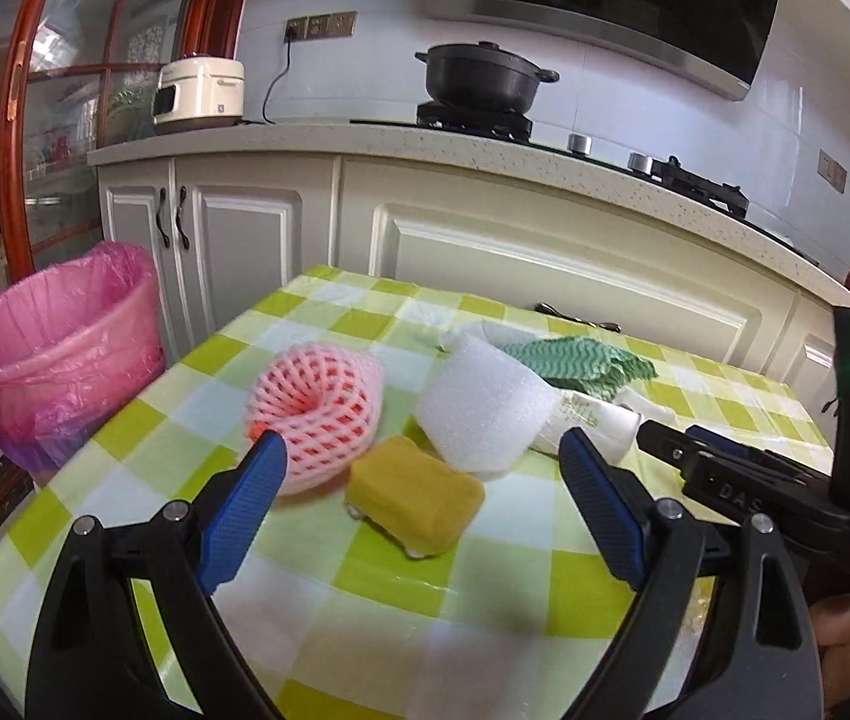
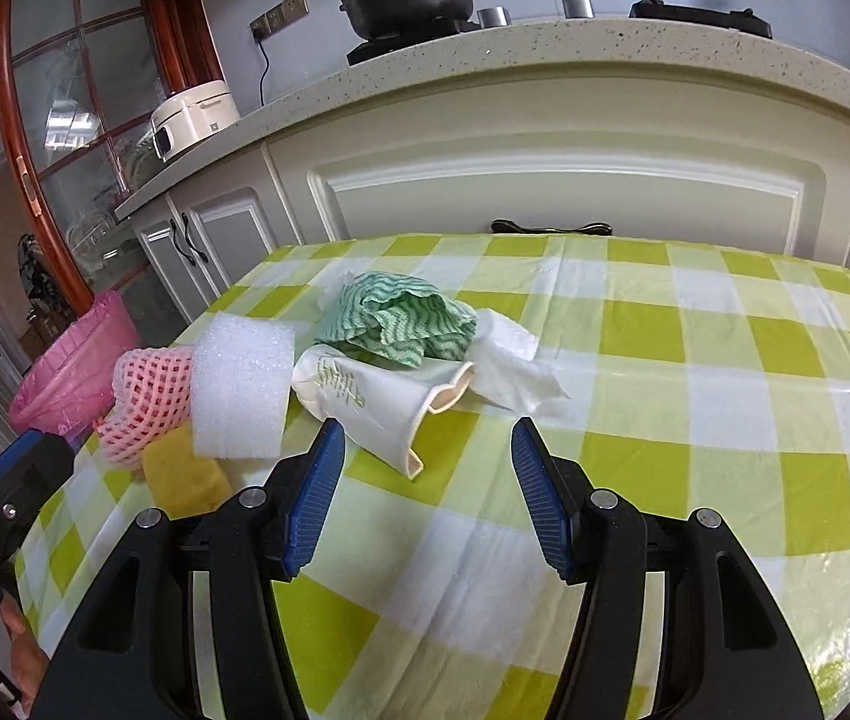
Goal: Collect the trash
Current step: 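Move both grippers back over the table, then grasp the white foam block with the left gripper while the right gripper grasps the paper cup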
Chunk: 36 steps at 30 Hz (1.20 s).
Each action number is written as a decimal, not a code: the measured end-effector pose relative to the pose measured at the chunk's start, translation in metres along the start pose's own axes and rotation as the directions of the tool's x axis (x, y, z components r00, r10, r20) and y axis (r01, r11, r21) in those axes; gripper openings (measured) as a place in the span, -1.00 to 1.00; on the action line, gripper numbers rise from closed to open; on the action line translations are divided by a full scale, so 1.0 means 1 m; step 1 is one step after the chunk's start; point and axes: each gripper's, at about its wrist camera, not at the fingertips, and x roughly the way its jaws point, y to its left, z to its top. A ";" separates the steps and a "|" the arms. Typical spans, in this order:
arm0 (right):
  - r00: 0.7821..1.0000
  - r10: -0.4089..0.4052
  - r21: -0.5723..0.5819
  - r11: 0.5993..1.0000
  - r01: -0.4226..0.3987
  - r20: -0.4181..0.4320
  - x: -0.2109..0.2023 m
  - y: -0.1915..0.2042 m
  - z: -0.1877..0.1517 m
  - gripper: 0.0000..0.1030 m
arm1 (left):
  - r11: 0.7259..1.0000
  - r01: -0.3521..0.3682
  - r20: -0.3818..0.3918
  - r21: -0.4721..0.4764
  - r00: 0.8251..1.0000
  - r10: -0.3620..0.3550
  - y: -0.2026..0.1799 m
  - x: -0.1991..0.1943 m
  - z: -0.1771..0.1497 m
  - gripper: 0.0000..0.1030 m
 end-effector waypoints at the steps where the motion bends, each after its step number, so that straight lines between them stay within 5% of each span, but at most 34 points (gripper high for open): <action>1: 1.000 0.003 0.001 1.000 -0.003 -0.005 0.003 0.001 0.002 0.09 | 1.000 -0.003 0.005 0.001 1.000 0.003 0.001 -0.002 0.001 0.73; 9: 0.997 0.049 0.041 0.998 -0.047 -0.052 0.028 0.010 0.011 0.04 | 0.999 -0.034 0.030 0.020 0.999 0.033 0.010 -0.004 0.005 0.73; 16: 0.994 0.094 0.052 0.994 -0.091 -0.057 0.029 0.017 0.009 -0.67 | 0.999 -0.050 0.032 0.017 0.998 0.049 0.017 -0.003 0.006 0.73; 19: 0.996 0.080 0.037 0.996 -0.079 -0.030 0.017 0.019 0.005 -0.83 | 0.999 -0.049 0.030 0.016 0.998 0.048 0.017 -0.003 0.006 0.73; 36: 0.996 -0.020 0.126 0.992 0.009 0.086 -0.056 -0.028 -0.024 -0.90 | 0.995 0.065 -0.054 0.082 0.997 -0.060 -0.050 0.039 0.009 0.66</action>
